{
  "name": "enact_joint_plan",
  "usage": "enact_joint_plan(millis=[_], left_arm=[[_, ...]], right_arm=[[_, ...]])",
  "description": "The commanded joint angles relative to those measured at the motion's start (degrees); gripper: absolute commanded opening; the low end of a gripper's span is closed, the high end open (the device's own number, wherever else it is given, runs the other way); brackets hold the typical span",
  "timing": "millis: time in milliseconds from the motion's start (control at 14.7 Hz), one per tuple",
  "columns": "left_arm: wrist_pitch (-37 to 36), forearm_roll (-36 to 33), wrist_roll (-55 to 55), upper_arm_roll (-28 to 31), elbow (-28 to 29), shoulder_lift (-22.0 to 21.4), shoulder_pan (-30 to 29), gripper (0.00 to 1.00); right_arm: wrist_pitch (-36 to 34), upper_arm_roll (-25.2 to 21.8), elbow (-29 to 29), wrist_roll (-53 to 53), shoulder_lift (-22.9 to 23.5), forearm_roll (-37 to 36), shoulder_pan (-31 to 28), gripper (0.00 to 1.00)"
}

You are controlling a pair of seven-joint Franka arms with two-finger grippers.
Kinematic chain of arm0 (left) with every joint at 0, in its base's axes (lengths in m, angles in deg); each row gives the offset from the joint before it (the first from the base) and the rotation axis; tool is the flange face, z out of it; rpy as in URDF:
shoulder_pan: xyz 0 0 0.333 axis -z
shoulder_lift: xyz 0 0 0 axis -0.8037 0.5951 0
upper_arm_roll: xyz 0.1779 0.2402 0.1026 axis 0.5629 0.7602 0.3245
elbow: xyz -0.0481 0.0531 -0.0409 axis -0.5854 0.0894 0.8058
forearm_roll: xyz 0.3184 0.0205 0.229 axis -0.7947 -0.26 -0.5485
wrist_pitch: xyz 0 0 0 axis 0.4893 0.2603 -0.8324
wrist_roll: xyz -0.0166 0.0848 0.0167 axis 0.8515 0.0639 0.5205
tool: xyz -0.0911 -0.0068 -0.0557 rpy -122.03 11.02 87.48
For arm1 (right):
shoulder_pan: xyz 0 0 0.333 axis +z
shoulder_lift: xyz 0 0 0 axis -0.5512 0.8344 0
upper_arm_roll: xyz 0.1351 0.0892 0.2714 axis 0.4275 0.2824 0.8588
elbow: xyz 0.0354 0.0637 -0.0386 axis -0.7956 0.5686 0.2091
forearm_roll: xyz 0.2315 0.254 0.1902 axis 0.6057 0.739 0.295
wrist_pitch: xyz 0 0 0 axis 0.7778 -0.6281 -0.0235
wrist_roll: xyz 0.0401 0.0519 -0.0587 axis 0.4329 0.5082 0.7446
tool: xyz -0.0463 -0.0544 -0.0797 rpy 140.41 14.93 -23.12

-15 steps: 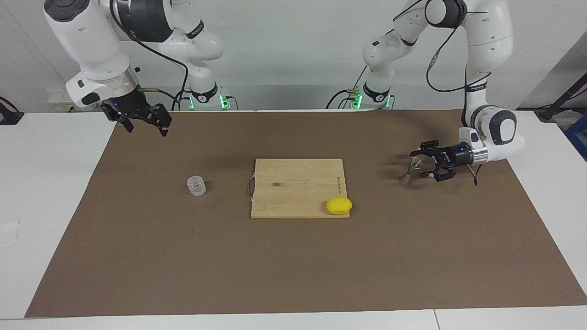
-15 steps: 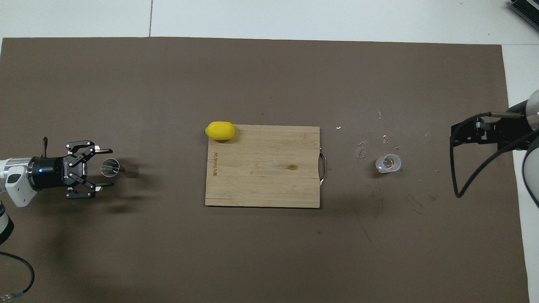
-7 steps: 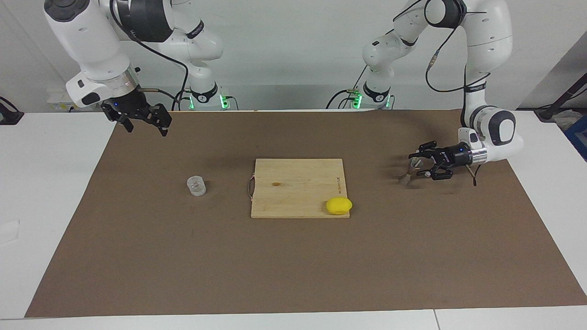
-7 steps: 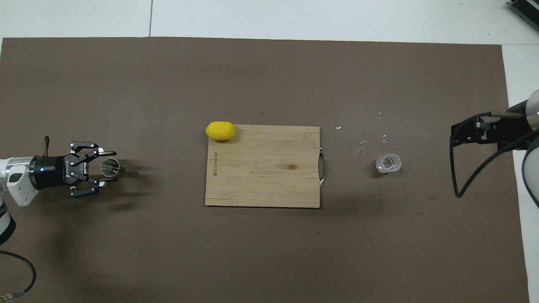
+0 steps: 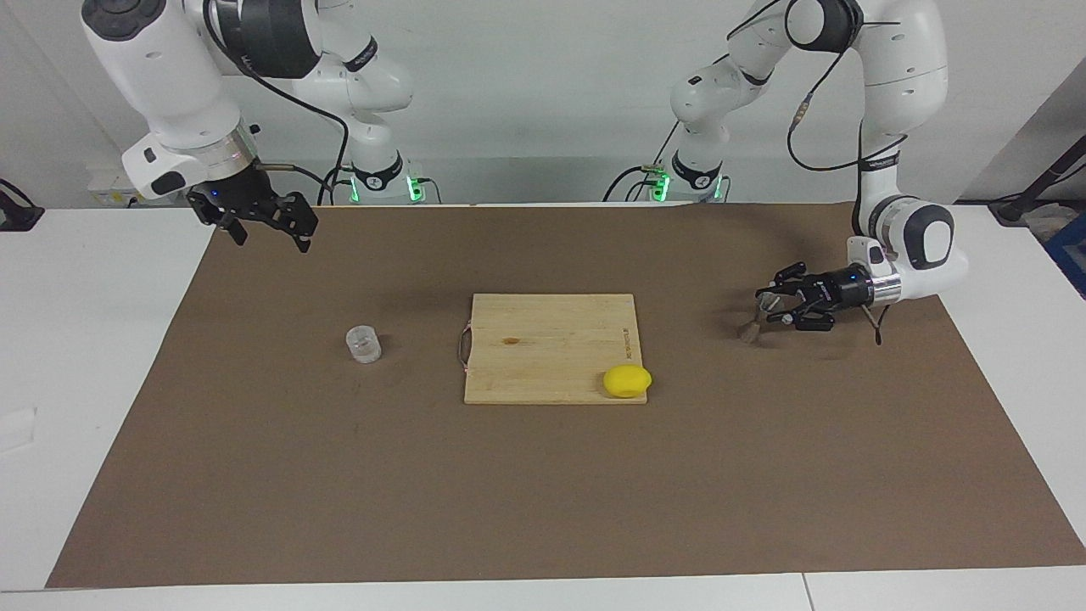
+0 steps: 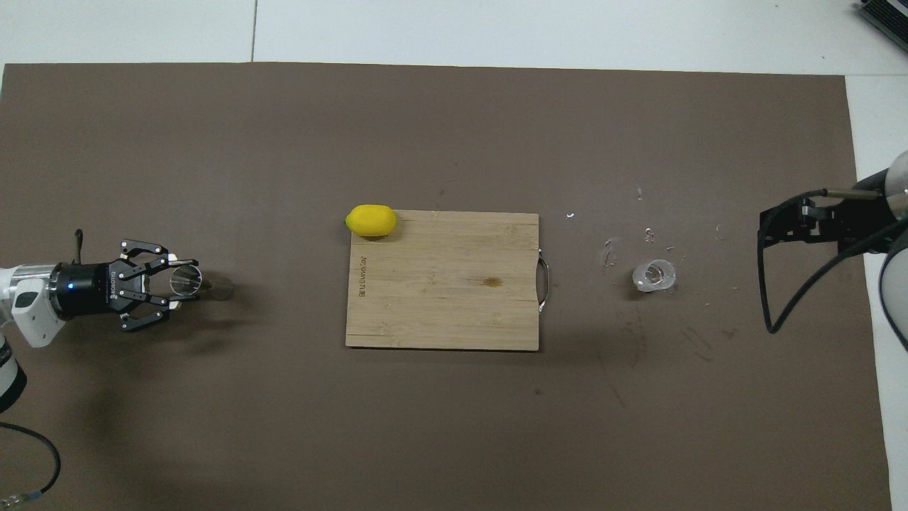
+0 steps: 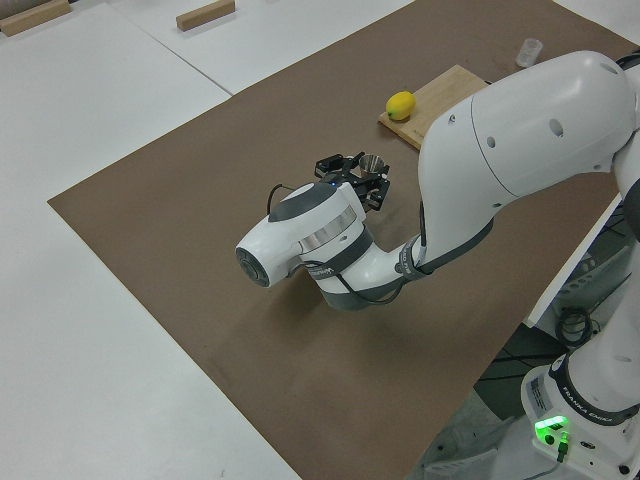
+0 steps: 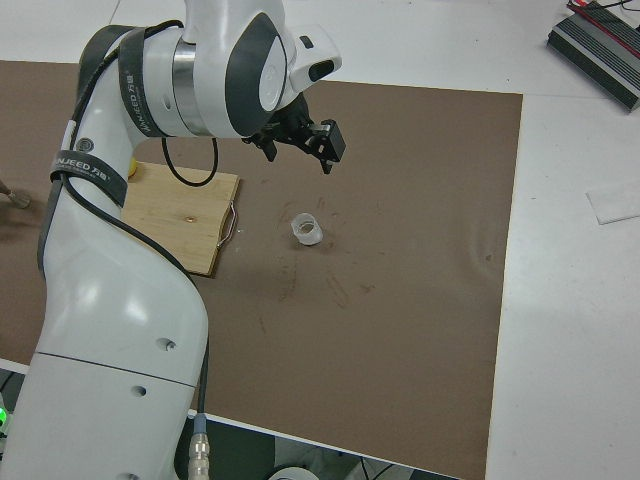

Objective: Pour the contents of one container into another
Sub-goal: 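Close the left gripper around the dark metal cup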

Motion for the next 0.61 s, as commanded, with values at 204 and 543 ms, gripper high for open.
enact_joint_plan(millis=[204, 543], left_arm=[[-2.1, 3.5, -1.0, 0.3, -0.9, -0.4, 2.5, 0.49], [-3.8, 5.7, 0.1, 0.0, -1.9, -1.1, 6.6, 0.48]], right_arm=[[0.1, 0.2, 1.2, -0.4, -1.1, 1.1, -0.6, 1.0], [0.2, 0.2, 1.2, -0.6, -1.1, 1.1, -0.7, 1.0]])
